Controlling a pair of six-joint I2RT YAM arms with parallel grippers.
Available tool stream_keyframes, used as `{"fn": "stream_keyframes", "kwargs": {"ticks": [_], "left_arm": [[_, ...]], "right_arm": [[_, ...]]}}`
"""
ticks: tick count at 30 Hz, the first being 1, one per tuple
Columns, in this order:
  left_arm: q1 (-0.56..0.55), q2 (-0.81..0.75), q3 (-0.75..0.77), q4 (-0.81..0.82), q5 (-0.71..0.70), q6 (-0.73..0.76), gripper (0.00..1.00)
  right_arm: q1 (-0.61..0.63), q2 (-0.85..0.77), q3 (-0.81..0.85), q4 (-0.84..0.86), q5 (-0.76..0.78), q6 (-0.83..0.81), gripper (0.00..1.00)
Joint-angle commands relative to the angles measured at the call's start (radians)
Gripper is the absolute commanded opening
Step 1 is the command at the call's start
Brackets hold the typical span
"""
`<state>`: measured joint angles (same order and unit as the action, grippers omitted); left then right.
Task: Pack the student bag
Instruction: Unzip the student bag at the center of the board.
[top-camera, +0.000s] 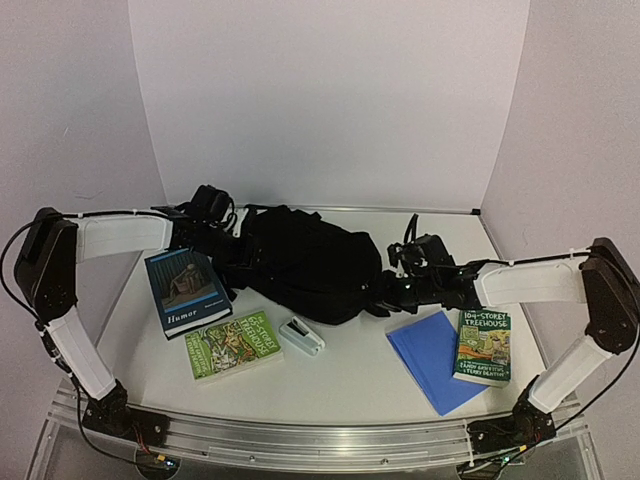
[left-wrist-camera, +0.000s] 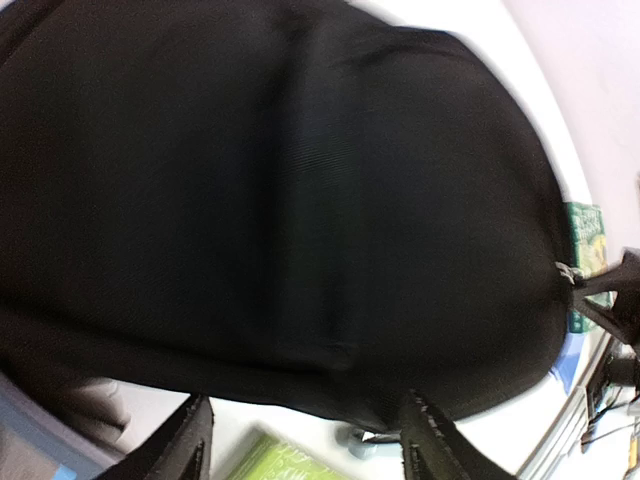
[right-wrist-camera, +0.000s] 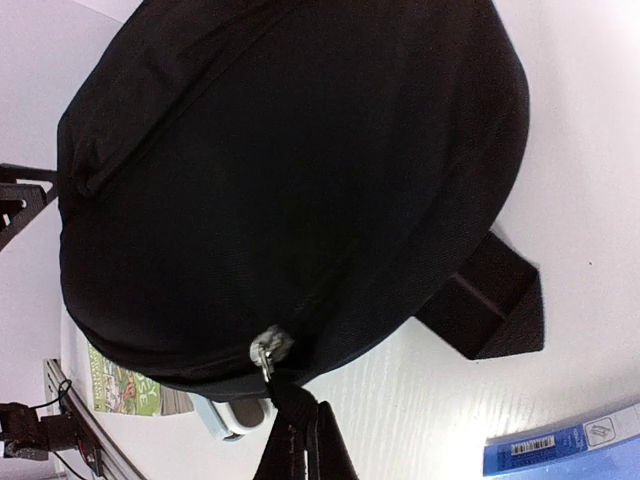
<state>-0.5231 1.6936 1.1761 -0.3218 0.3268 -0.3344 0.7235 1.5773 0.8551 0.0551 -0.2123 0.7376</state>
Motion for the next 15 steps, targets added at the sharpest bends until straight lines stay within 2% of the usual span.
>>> {"fn": "stream_keyframes", "kwargs": {"ticks": [1,6,15], "left_arm": [[-0.156,-0.039,0.11,0.069,-0.029,0.161,0.67],[-0.258,0.03,0.099,0.203,0.085,0.173,0.72],[-0.346,0.188,0.203,0.206,0.038,0.165,0.74]], "right_arm": [[-0.005,-0.076,-0.012,-0.015,-0.03,-0.037,0.0],[-0.006,-0.092,-0.028,-0.002,-0.038,-0.018,0.0],[-0.005,-0.099,-0.045,0.021,-0.059,-0.007,0.0]]}}
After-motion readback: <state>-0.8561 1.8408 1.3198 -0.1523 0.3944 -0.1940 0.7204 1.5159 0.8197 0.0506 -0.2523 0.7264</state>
